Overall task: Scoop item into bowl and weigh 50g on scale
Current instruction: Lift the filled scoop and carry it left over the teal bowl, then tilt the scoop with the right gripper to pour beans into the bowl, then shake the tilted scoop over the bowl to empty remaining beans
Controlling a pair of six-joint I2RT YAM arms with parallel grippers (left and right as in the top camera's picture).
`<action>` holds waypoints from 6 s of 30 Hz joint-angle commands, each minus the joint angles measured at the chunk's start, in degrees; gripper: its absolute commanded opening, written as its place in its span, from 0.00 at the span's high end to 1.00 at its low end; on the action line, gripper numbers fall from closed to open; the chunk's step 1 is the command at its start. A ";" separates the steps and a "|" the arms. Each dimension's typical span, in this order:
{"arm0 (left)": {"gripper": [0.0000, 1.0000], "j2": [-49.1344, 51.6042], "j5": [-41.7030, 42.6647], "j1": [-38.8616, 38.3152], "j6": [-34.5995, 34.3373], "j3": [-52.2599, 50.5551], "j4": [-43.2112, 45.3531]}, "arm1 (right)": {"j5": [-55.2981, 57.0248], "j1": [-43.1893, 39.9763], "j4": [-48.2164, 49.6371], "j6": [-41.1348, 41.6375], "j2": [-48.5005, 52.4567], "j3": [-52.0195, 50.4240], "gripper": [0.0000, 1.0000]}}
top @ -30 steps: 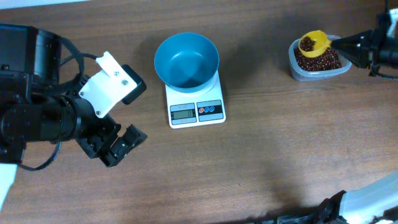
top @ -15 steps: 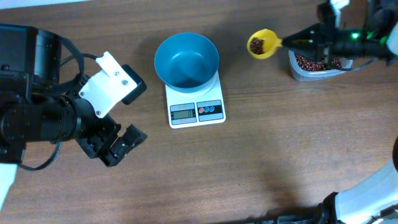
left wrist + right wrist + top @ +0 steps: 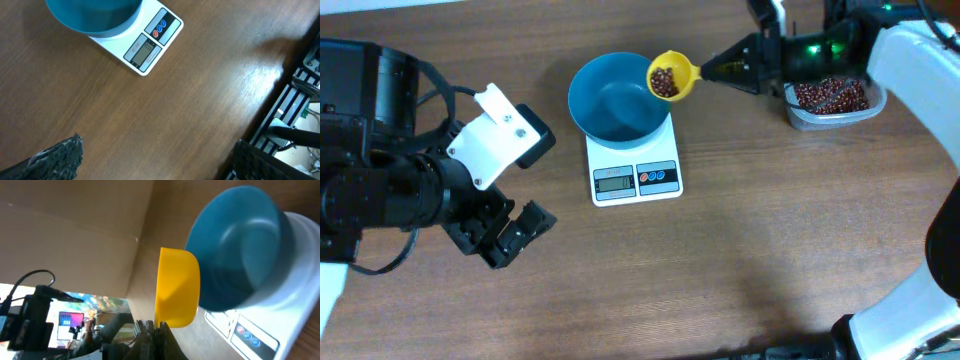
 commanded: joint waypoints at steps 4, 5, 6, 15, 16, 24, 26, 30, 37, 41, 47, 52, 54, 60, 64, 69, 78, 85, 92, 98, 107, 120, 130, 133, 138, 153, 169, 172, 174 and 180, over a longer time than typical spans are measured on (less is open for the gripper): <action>0.01 0.20 0.09 -0.22 1.31 -0.20 0.09 | 1.29 2.89 5.90 2.73 -0.11 0.92 0.96; 0.01 0.20 0.09 -0.22 1.31 -0.20 0.09 | 2.36 3.26 6.51 3.56 -0.11 0.92 0.96; 0.01 0.20 0.09 -0.22 1.31 -0.20 0.09 | 2.95 3.58 7.06 3.67 -0.11 0.92 0.96; 0.01 0.20 0.09 -0.22 1.31 -0.20 0.09 | 10.54 6.21 12.55 3.56 -0.11 0.92 0.96; 0.01 0.20 0.09 -0.22 1.29 -0.20 0.09 | 10.93 6.36 12.68 3.34 -0.11 0.92 0.96; 0.01 0.20 0.09 -0.22 1.31 -0.20 0.09 | 19.67 7.78 13.81 -3.06 -0.11 0.92 0.96; 0.01 0.20 0.09 -0.22 1.31 -0.20 0.09 | 19.65 7.78 13.84 -3.34 -0.11 0.92 0.96; 0.01 0.20 0.09 -0.22 1.29 -0.20 0.09 | 18.53 7.78 13.81 -6.05 -0.11 0.92 0.96; 0.01 0.20 0.09 -0.22 1.31 -0.20 0.09 | 15.10 7.78 13.84 -11.06 -0.11 0.92 0.96; 0.01 0.20 0.09 -0.22 1.29 -0.20 0.09 | 14.21 7.78 13.81 -16.55 -0.11 0.92 0.96; 0.01 0.20 0.09 -0.22 1.31 -0.20 0.09 | 11.23 7.78 13.81 -24.13 -0.11 0.92 0.96; 0.01 0.20 0.07 -0.22 1.31 -0.20 0.09 | 11.21 7.78 13.81 -30.77 -0.11 0.92 0.96; 0.01 0.20 0.09 -0.22 1.31 -0.20 0.09 | 11.21 7.78 13.81 -32.06 -0.11 0.92 0.96; 0.01 0.20 0.09 -0.22 1.29 -0.20 0.09 | 11.21 7.78 13.81 -36.54 -0.11 0.92 0.96; 0.01 0.20 0.09 -0.22 1.31 -0.20 0.09 | 11.19 7.78 13.84 -36.83 -0.11 0.92 0.96; 0.01 0.20 0.07 -0.22 1.31 -0.20 0.09 | 11.21 7.78 13.81 -37.86 -0.11 0.92 0.96; 0.01 0.20 0.09 -0.22 1.31 -0.20 0.09 | 11.23 7.80 13.81 -41.07 -0.11 0.92 0.96; 0.01 0.20 0.07 -0.22 1.31 -0.20 0.09 | 11.19 7.80 13.84 -45.51 -0.11 0.92 0.96; 0.01 0.20 0.07 -0.22 1.31 -0.20 0.09 | 8.41 7.78 16.06 -45.51 -0.11 0.92 0.96; 0.01 0.20 0.09 -0.22 1.31 -0.20 0.09 | 8.44 7.78 17.07 -45.51 -0.11 0.92 0.96; 0.01 0.20 0.07 -0.22 1.29 -0.20 0.09 | 8.46 7.78 17.05 -45.51 -0.11 0.92 0.96; 0.01 0.20 0.09 -0.22 1.31 -0.20 0.09 | 8.48 7.78 17.05 -45.51 -0.11 0.92 0.96; 0.01 0.20 0.09 -0.22 1.31 -0.20 0.09 | 8.66 7.78 17.05 -45.51 -0.09 0.92 0.96; 0.01 0.20 0.09 -0.22 1.29 -0.20 0.09 | 8.66 7.78 17.05 -45.51 -0.07 0.92 0.96; 0.01 0.20 0.09 -0.22 1.31 -0.20 0.09 | 8.66 7.78 17.05 -45.48 -0.07 0.92 0.96; 0.01 0.20 0.09 -0.22 1.29 -0.20 0.09 | 13.14 7.78 14.93 -45.53 0.00 0.90 0.96; 0.01 0.20 0.09 -0.22 1.29 -0.20 0.09 | 1.81 8.04 16.39 -51.52 -0.07 0.92 0.96; 0.01 0.20 0.09 -0.22 1.29 -0.20 0.07 | 3.02 8.04 16.39 -51.54 -0.07 0.92 0.96; 0.01 0.20 0.09 -0.22 1.29 -0.20 0.09 | 4.66 8.04 16.41 -52.52 -0.07 0.92 0.96; 0.01 0.20 0.09 -0.22 1.31 -0.20 0.09 | 7.21 8.04 16.39 -52.57 -0.07 0.92 0.96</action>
